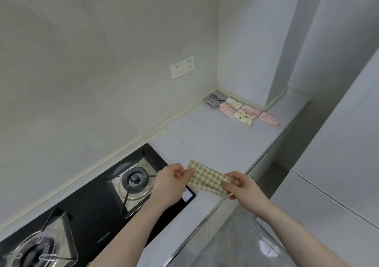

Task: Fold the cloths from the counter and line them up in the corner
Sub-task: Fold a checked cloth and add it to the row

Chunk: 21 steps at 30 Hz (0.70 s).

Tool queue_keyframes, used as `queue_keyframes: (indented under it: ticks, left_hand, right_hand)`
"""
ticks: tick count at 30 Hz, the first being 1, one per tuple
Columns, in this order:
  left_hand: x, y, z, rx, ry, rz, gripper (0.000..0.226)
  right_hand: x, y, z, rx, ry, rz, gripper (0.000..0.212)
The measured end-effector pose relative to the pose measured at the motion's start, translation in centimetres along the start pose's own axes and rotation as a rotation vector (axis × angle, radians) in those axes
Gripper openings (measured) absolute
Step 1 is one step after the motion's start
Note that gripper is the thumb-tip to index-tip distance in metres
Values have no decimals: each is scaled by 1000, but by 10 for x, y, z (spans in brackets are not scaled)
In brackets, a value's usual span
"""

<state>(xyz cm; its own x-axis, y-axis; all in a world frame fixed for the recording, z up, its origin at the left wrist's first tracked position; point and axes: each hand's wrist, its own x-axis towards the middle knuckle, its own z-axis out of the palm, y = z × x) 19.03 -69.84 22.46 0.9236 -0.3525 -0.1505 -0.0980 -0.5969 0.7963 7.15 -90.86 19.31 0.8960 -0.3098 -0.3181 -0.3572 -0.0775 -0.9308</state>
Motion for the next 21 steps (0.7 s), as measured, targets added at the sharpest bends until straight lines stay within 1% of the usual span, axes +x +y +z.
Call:
queue_keyframes:
  ticks: [3,6,10,12,15,18,21]
  left_hand:
    - [33,10,16,3,-91,11,44]
    - [60,23,31,56,-184,29,35]
    - [91,34,45,89,-228,30,26]
    - [109,39,51,118,-234,36,23]
    - [133,44,64,120,-217,12,20]
    - [154,48,79,147,-240,-14,16]
    - [173,55,91,181,-254,-15,15]
  right_hand:
    - [21,6,-17,12,80,29,8]
    - [46,15,-42,38,196,69,8]
    - [91,32,-83,135,383,156,8]
    - [120,44,-107,183,448,217,7]
    - [168,60,-142,257,496,325,8]
    - [218,71,-178,253,525,399,11]
    - [261,77,-210,217,574,456,23]
